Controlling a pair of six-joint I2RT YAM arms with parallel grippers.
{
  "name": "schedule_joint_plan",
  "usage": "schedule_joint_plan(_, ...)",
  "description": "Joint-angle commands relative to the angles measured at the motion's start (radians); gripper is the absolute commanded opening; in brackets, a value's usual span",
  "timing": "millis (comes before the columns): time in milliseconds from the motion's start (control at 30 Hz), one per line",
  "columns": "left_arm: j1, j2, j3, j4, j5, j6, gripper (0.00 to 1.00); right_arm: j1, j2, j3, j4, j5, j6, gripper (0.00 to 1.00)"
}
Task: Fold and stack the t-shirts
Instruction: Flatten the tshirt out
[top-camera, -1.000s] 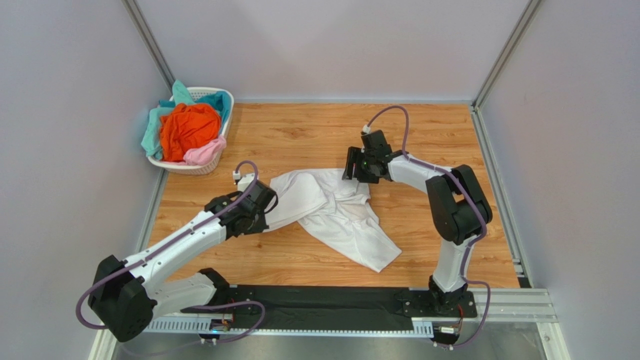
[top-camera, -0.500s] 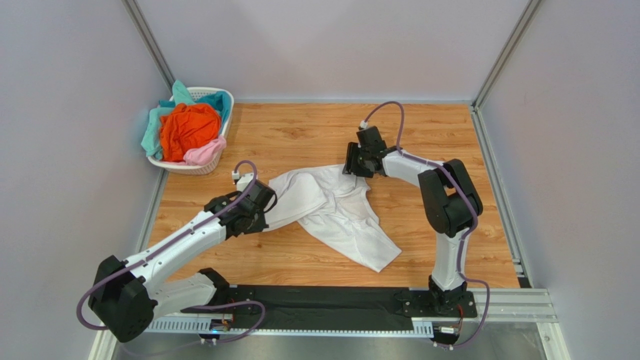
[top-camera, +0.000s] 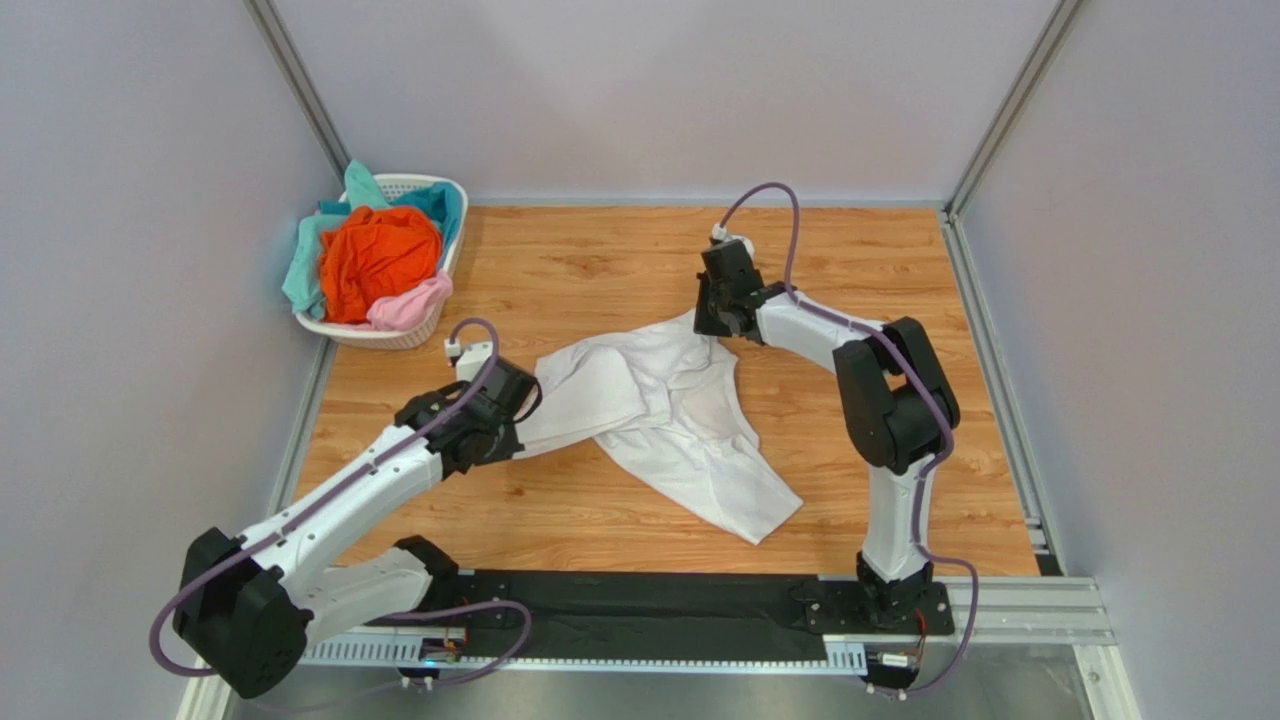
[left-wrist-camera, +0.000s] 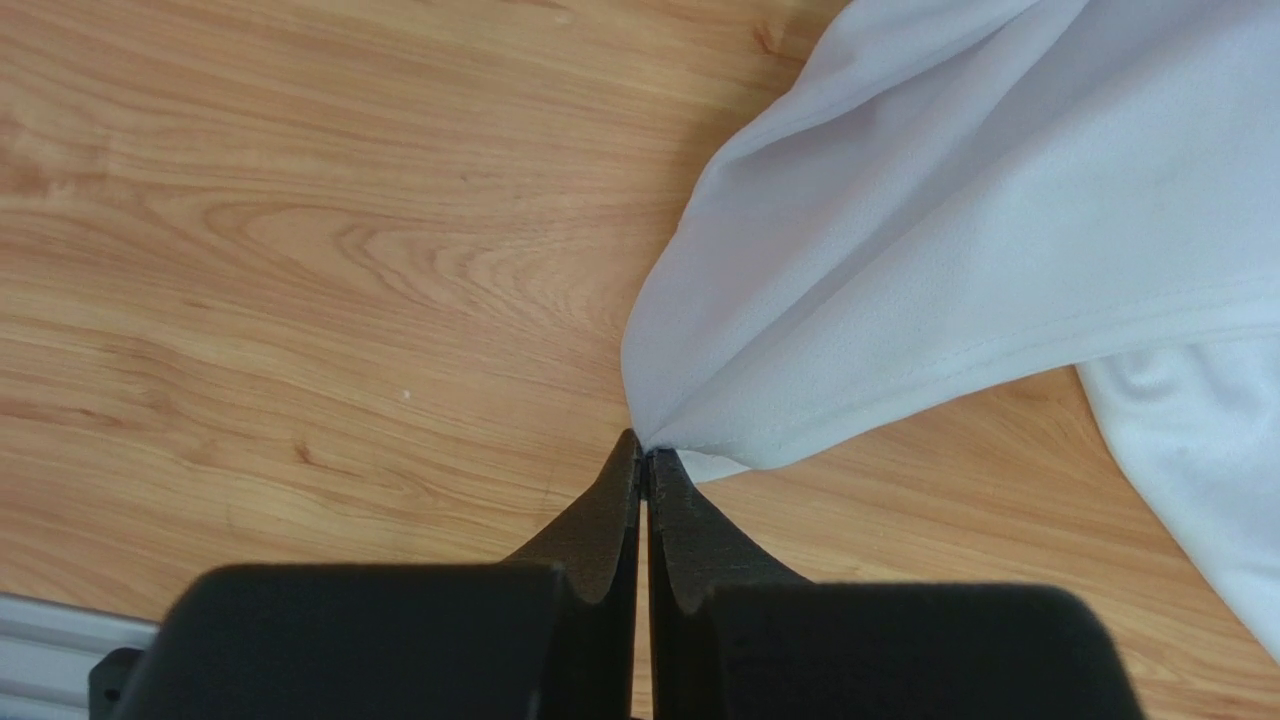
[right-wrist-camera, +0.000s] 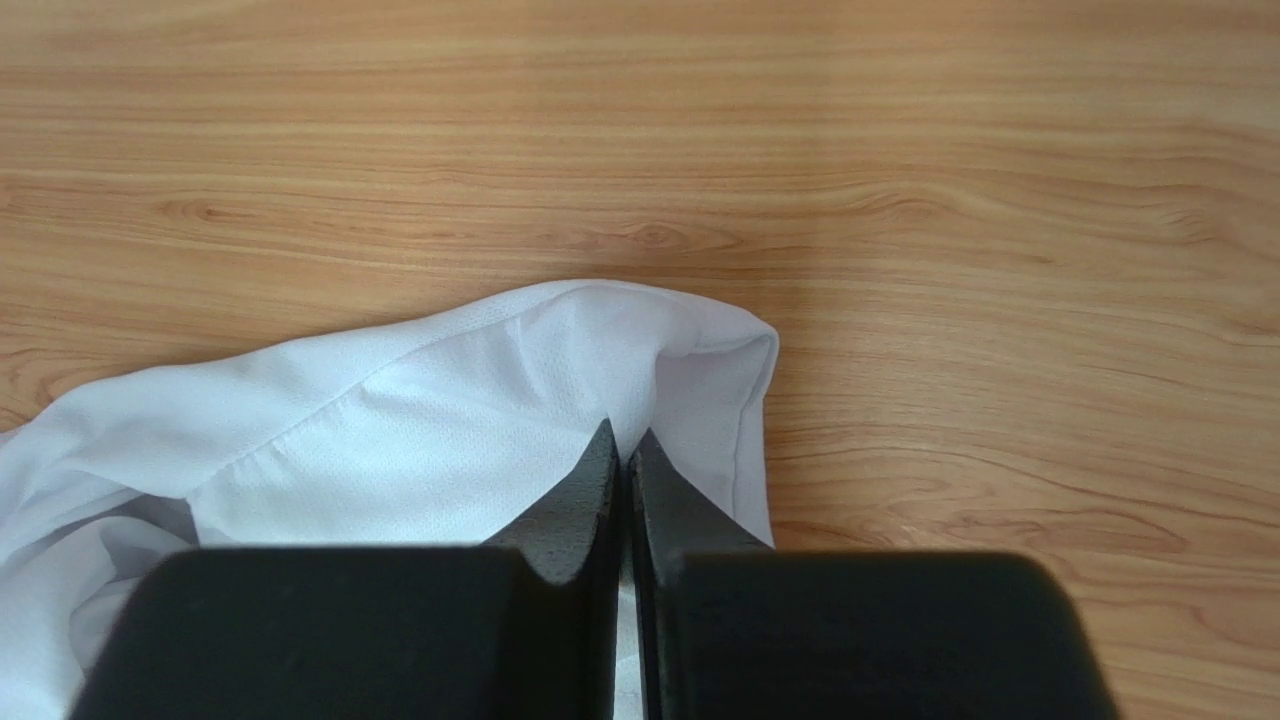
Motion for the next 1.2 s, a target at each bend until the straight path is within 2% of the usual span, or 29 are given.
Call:
schedule_joint_plan(0, 0.031, -0.052, 0.097, -0.05, -0.104, 0.016, 0.0, 0.005, -0.153, 0.026, 0.023, 0.112, -0.069, 0.0)
schedule_joint_plan(233, 0.036, -0.163, 0.299, -0.036, -0.222, 0.078, 0.0, 0.004, -0.423, -0.005, -0.036, 0.188, -0.18, 0.0)
schedule_joint_plan(400, 0.036, -0.237, 0.43, 0.058, -0.224, 0.186, 0.0, 0.004, -0.655, 0.001, -0.101, 0.167, -0.229, 0.0)
schedule_joint_plan(600, 0.036, -0.332, 0.537, 0.21, -0.123, 0.291, 0.0, 0.004, -0.882, 0.079, -0.194, 0.097, -0.267, 0.0)
schedule_joint_plan(767, 0.036, -0.411, 0.634, 0.237, -0.057, 0.326, 0.0, 0.004, -1.033, 0.179, -0.285, 0.064, -0.263, 0.0)
schedule_joint_plan(967, 0.036, -0.5, 0.715, 0.292, 0.11, 0.355, 0.0, 0.004, -1.147, 0.293, -0.362, -0.105, -0.232, 0.0)
schedule_joint_plan(1167, 0.036, -0.505, 0.778, 0.31, 0.285, 0.351, 0.0, 0.004, -1.222, 0.385, -0.405, -0.137, -0.238, 0.0)
